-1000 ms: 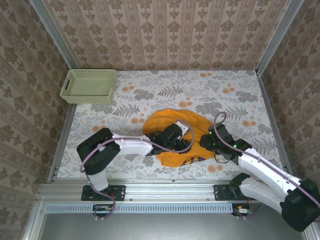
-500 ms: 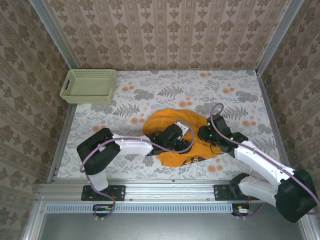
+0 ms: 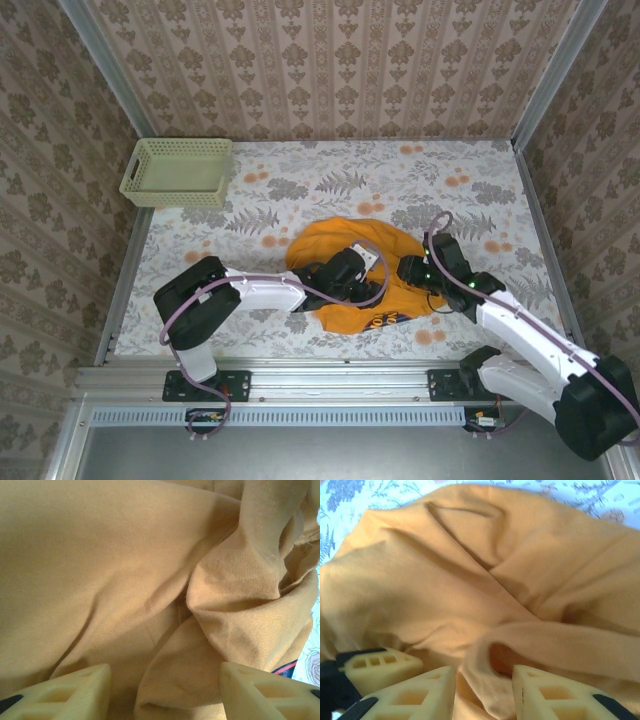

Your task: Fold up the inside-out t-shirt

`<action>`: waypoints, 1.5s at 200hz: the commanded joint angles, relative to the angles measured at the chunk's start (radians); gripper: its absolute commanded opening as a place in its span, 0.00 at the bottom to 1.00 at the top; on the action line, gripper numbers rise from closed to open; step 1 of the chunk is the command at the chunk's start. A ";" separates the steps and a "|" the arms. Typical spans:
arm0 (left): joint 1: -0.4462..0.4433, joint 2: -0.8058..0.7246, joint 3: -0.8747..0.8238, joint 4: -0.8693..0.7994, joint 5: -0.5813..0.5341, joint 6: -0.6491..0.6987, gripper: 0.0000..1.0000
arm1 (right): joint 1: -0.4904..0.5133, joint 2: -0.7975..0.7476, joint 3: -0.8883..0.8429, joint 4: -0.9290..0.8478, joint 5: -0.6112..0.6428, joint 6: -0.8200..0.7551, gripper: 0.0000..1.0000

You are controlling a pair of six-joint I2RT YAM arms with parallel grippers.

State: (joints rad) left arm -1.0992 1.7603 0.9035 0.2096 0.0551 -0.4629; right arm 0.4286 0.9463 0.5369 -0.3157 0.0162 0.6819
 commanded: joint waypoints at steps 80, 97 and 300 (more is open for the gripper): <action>-0.006 0.002 0.007 -0.011 0.006 0.012 0.59 | -0.003 0.053 -0.066 0.162 -0.079 -0.134 0.35; -0.006 0.002 0.005 -0.010 0.005 0.010 0.59 | -0.003 0.077 -0.058 0.152 -0.058 -0.137 0.35; -0.008 0.050 0.030 -0.077 -0.077 0.010 0.57 | 0.033 -0.012 0.219 -0.485 0.129 -0.011 0.00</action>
State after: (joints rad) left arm -1.0992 1.7855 0.9066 0.1841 0.0177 -0.4633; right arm 0.4564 0.9035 0.6628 -0.5652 0.0299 0.6262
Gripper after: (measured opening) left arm 0.583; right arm 0.065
